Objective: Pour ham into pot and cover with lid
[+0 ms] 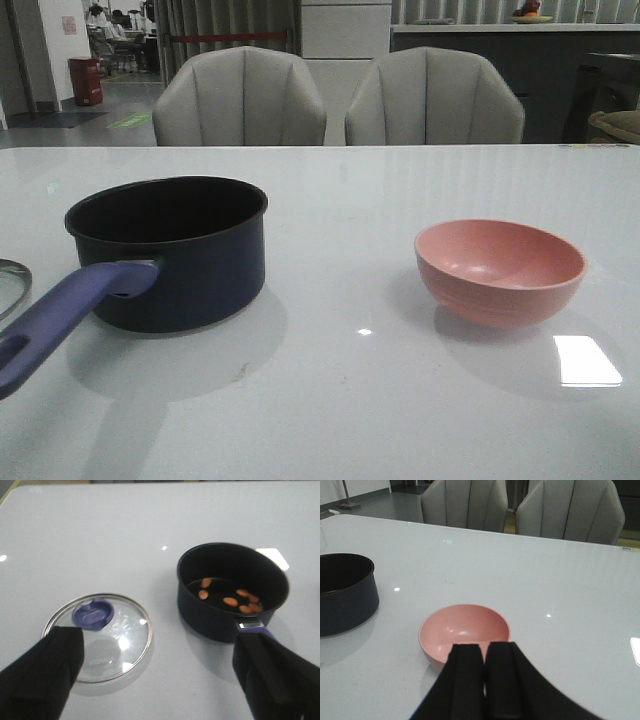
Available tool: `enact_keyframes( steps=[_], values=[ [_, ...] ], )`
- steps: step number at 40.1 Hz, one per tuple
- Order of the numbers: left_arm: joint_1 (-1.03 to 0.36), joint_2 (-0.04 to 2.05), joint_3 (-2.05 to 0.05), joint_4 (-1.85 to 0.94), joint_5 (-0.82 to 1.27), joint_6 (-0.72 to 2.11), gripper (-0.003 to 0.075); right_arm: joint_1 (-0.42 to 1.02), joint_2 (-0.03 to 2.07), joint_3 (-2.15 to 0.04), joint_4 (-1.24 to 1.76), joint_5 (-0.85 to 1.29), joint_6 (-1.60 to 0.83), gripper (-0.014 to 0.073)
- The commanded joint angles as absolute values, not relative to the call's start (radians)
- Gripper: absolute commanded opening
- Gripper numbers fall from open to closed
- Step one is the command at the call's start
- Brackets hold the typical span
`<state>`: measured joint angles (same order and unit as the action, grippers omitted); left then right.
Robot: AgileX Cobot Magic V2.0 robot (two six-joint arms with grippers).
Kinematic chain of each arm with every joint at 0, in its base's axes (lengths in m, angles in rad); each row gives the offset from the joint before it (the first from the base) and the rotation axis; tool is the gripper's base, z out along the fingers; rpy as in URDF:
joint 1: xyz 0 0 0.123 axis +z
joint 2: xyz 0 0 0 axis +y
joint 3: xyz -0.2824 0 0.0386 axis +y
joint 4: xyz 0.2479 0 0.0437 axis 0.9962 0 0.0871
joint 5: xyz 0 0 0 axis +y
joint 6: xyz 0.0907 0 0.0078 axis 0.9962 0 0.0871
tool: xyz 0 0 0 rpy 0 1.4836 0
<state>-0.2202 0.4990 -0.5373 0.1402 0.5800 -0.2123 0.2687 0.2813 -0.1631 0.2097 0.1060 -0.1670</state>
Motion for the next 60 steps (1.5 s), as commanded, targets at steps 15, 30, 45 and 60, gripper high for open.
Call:
enact_keyframes(
  steps=[15,30,45,60],
  values=[
    [0.003,1.118,-0.870,0.047,0.697,-0.248,0.0638,0.271,0.287,-0.191,0.212,0.020,-0.171,0.0161],
    [0.020,1.504,-1.134,0.023,0.838,-0.221,0.0638,0.271,0.287,-0.191,0.212,0.020,-0.171,0.0161],
    [0.034,1.732,-1.371,0.035,0.994,-0.221,0.0638,0.271,0.287,-0.191,0.212,0.020,-0.171,0.0161],
    [0.080,1.835,-1.453,0.008,1.048,-0.209,0.0638,0.271,0.287,-0.191,0.212,0.020,-0.171,0.0161]
  ],
)
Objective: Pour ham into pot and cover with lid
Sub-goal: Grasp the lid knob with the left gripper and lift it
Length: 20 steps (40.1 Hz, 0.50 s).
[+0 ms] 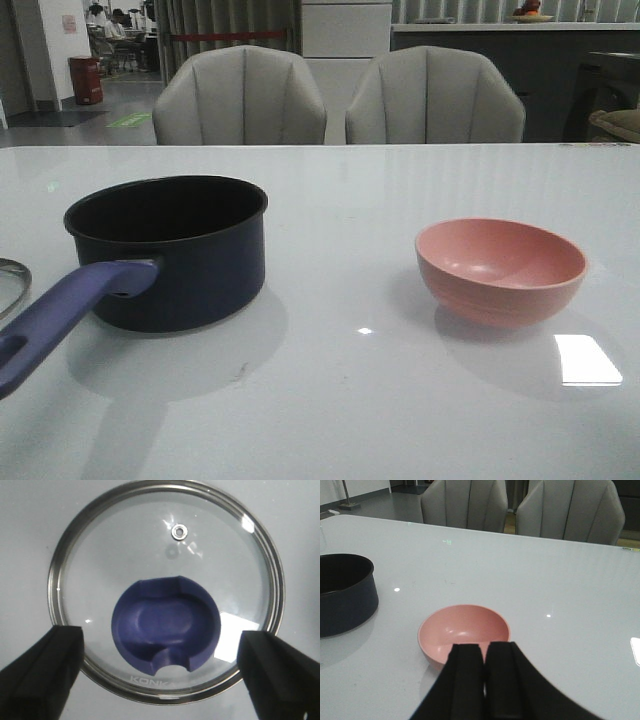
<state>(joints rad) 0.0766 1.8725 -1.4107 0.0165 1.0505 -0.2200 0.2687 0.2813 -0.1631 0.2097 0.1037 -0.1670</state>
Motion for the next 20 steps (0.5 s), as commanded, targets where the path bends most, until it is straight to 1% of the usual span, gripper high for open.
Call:
enact_keyframes(
  steps=[1,18,20],
  values=[
    [0.080,1.835,-1.455,0.006,1.048,-0.203,0.0638,0.271,0.287,-0.191,0.212,0.020,-0.171,0.0161],
    [0.080,1.910,-1.465,-0.005,1.039,-0.194,0.0636,0.271,0.287,-0.191,0.212,0.020,-0.171,0.0161],
    [0.080,1.916,-1.468,-0.005,1.039,-0.194,0.0622,0.271,0.287,-0.191,0.212,0.021,-0.171,0.0161]
  ],
)
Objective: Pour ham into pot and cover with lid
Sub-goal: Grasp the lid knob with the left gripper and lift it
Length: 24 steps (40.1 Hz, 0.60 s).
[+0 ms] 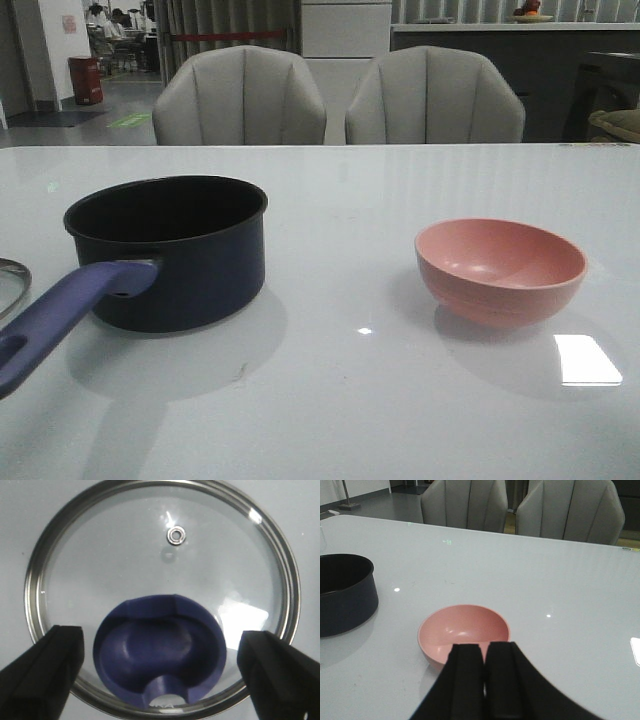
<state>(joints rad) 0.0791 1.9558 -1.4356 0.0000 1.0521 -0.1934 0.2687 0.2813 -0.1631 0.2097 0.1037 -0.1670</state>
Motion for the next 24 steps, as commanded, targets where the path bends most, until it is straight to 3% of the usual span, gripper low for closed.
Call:
enact_keyframes(
  steps=[1,17,24],
  values=[
    [0.080,1.919,-1.468,-0.005,1.037,-0.194,0.0607,0.271,0.287,-0.191,0.212,0.021,-0.171,0.0161],
    [0.080,1.940,-1.473,-0.026,1.039,-0.194,0.0293,0.271,0.287,-0.191,0.212,0.021,-0.171,0.0161],
    [0.080,1.935,-1.473,-0.026,1.045,-0.194,0.0214,0.271,0.287,-0.191,0.212,0.021,-0.171,0.0161]
  ],
)
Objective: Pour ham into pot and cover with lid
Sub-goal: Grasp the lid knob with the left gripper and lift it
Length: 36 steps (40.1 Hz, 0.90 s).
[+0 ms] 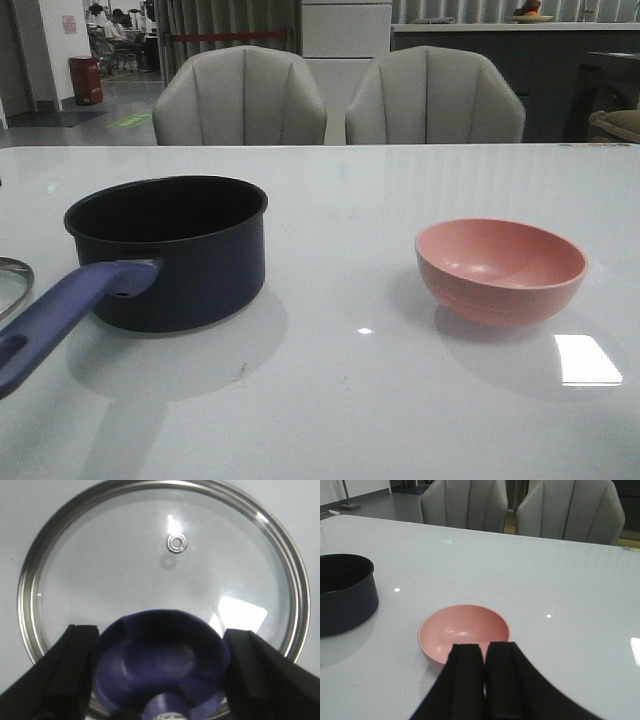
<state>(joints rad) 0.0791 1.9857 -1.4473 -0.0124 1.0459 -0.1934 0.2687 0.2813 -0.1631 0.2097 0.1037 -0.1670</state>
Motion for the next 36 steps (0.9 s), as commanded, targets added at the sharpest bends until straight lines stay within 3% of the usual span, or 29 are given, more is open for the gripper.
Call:
enact_keyframes(
  steps=[1,22,36],
  values=[
    [0.080,1.933,-1.473,-0.026,1.045,-0.194,0.0206,0.271,0.287,-0.191,0.212,0.021,-0.171,0.0161],
    [0.057,1.788,-1.747,-0.031,1.128,-0.113,0.0185,0.271,0.287,-0.191,0.212,0.021,-0.171,0.0161],
    [-0.204,1.789,-1.820,-0.032,1.181,-0.034,0.0185,0.271,0.287,-0.191,0.212,0.021,-0.171,0.0161]
  ],
)
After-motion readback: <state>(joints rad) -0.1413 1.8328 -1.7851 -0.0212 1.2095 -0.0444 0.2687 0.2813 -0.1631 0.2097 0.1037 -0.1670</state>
